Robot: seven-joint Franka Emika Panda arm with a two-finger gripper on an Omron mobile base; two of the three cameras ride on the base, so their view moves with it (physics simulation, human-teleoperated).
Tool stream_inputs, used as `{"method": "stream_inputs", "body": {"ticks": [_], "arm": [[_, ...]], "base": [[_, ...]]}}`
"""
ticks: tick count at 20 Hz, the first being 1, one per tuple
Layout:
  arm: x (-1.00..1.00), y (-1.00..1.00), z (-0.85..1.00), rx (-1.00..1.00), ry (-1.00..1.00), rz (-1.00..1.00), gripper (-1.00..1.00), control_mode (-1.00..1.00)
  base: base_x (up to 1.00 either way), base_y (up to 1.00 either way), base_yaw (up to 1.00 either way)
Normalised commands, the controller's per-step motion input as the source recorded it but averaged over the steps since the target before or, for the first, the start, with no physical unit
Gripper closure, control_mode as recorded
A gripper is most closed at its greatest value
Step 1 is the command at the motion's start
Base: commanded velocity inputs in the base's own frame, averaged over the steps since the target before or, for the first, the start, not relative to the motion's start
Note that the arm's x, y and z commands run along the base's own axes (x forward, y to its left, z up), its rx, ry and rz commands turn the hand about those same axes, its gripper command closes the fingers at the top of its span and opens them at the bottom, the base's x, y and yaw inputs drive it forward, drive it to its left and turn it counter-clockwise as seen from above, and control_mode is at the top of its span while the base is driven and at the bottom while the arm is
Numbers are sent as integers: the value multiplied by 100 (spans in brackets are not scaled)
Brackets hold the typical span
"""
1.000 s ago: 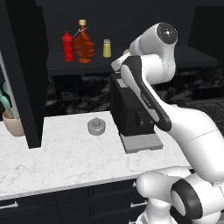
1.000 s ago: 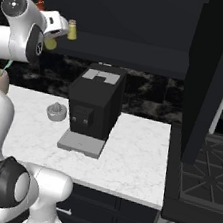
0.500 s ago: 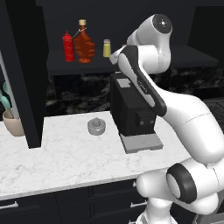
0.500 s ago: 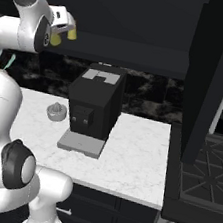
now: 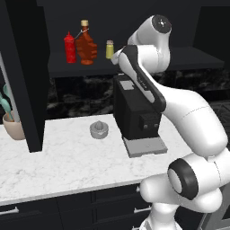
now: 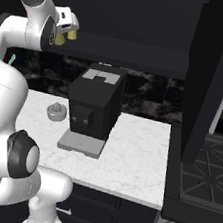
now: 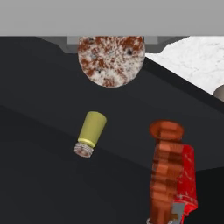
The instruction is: Put the shaker and condiment bottle from the counter next to their counterparts in the cabinet.
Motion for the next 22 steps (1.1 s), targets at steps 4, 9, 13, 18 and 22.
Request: {"method": "stream_inputs", "body": {"ticks": [4,9,13,18,22], "arm": [[24,0,-19,0,0,0,100,-100],[25,0,-12,0,0,0,100,-100],[28,2,-2,0,0,0,100,-100],[28,4,0,0,0,0,100,-100],[27,4,0,0,0,0,100,-100]], "base": [[0,0,0],[0,0,0],[0,0,0],[0,0,0],[0,0,0]]}}
